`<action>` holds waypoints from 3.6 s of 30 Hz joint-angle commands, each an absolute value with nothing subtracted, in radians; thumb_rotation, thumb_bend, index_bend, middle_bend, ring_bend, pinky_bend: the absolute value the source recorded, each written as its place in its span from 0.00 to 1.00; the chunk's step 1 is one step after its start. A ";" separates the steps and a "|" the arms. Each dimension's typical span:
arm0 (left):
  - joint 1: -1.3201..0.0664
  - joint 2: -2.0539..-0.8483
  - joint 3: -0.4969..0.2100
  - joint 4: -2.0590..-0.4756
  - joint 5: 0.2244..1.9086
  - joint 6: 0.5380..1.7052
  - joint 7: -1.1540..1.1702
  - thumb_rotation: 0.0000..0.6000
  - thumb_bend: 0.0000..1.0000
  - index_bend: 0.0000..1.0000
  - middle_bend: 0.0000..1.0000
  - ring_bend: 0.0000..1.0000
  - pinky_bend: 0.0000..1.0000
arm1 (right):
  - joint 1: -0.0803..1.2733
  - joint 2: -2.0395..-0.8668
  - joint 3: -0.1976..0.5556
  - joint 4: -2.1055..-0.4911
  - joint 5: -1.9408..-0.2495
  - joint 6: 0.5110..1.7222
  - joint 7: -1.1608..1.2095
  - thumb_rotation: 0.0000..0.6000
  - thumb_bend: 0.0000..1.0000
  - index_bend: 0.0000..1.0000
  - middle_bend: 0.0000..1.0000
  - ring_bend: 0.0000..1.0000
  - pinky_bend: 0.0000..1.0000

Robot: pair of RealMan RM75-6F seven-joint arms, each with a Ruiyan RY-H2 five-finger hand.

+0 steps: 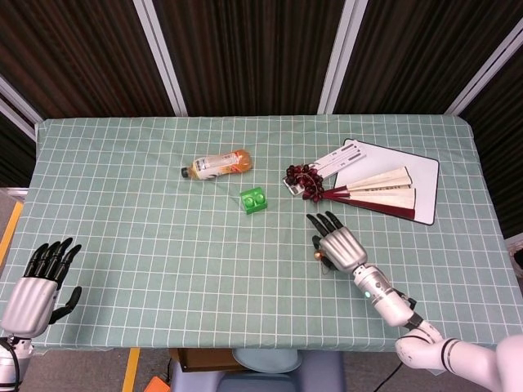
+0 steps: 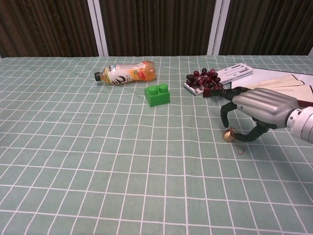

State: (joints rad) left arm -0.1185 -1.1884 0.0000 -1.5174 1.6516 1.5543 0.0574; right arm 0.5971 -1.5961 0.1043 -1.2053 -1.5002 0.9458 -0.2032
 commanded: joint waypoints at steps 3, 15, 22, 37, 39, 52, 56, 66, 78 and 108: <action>-0.119 -1.188 -0.001 -1.516 1.652 1.554 0.055 1.00 0.42 0.01 0.00 0.00 0.07 | 0.602 -1.598 0.098 -1.203 -1.501 0.958 -0.205 1.00 0.45 0.61 0.03 0.00 0.00; -0.121 -1.189 0.000 -1.515 1.649 1.548 0.057 1.00 0.42 0.01 0.00 0.00 0.07 | 0.616 -1.605 0.087 -1.192 -1.479 0.954 -0.204 1.00 0.48 0.65 0.04 0.00 0.00; -0.120 -1.187 0.000 -1.516 1.651 1.552 0.055 1.00 0.42 0.01 0.00 0.00 0.07 | 0.620 -1.604 0.081 -1.192 -1.471 0.956 -0.208 1.00 0.50 0.67 0.06 0.00 0.00; -0.120 -1.189 -0.002 -1.511 1.648 1.551 0.054 1.00 0.42 0.01 0.00 0.00 0.07 | 0.630 -1.592 0.102 -1.202 -1.462 0.994 -0.180 1.00 0.56 0.77 0.11 0.00 0.00; -0.121 -1.190 -0.002 -1.512 1.647 1.549 0.056 1.00 0.42 0.01 0.00 0.00 0.07 | 0.642 -1.586 0.133 -1.212 -1.446 1.002 -0.165 1.00 0.56 0.77 0.11 0.00 0.00; -0.115 -1.185 -0.001 -1.517 1.649 1.560 0.052 1.00 0.42 0.00 0.00 0.00 0.07 | 0.576 -1.388 0.076 -1.465 -1.457 1.062 -0.321 1.00 0.56 0.77 0.12 0.00 0.00; -0.117 -1.187 -0.001 -1.517 1.658 1.564 0.058 1.00 0.42 0.01 0.00 0.00 0.07 | 0.620 -1.446 0.116 -1.442 -1.418 1.013 -0.309 1.00 0.56 0.77 0.12 0.00 0.00; -0.115 -1.181 -0.005 -1.515 1.645 1.562 0.045 1.00 0.42 0.01 0.00 0.00 0.07 | 0.604 -1.435 0.085 -1.488 -1.427 1.030 -0.369 1.00 0.56 0.77 0.12 0.00 0.00; -0.114 -1.183 -0.004 -1.516 1.646 1.562 0.051 1.00 0.42 0.01 0.00 0.00 0.07 | 0.610 -1.448 0.073 -1.460 -1.379 0.990 -0.392 1.00 0.56 0.77 0.12 0.00 0.00; -0.126 -1.184 -0.013 -1.507 1.632 1.547 0.035 1.00 0.42 0.01 0.00 0.00 0.07 | 0.643 -1.500 0.087 -1.426 -1.312 0.964 -0.391 1.00 0.56 0.47 0.11 0.00 0.00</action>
State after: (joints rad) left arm -0.1274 -1.1851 -0.0127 -1.5068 1.6316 1.5440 0.0362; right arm 0.6572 -1.5218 0.0892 -1.3988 -1.2961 0.9311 -0.3975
